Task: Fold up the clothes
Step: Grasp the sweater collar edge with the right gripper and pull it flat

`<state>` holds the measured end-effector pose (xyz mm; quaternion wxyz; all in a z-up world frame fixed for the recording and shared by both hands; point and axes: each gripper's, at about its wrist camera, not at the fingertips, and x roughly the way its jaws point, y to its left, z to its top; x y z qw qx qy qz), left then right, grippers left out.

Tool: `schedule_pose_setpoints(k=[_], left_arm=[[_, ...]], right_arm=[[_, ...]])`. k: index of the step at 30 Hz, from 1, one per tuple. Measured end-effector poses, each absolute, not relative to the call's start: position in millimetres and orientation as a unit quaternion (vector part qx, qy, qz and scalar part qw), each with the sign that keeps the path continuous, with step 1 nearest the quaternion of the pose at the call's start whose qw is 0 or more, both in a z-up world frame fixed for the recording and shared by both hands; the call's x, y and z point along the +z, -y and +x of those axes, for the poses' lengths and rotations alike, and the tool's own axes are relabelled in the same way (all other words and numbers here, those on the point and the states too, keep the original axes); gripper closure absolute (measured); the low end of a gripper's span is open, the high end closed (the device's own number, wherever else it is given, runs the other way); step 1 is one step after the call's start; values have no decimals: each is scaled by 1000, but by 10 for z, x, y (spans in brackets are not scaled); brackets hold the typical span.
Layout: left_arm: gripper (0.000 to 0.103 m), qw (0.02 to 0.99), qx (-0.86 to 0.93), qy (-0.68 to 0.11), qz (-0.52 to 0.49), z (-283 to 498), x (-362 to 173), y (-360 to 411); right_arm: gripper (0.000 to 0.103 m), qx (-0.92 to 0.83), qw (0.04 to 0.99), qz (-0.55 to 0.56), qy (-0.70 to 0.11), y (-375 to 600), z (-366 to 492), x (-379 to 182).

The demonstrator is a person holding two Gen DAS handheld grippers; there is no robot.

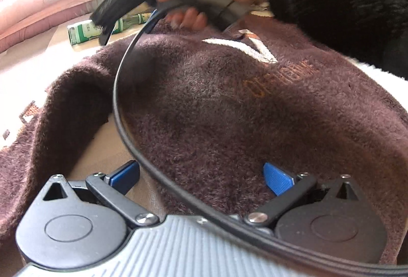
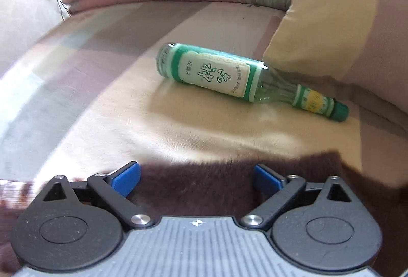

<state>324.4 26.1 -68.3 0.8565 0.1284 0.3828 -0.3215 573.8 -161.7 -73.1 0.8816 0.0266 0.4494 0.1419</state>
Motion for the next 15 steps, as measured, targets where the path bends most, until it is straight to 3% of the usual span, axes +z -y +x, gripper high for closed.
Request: schedule_pose_setpoints(k=[8,12,15], left_arm=[[1,855,-331,-373,144,3171,-663,-174],[1,855,-331,-374,141,3167,-661,-181],[1,855,-330,-375,140,3164,-673,-182]], right_arm=[[5,146,871,-40,-468,1602,5324,-561],[5,193,869,-12,-457,1436,5508,-581],[5,215,829,-75,-511,1180,5478,-761]])
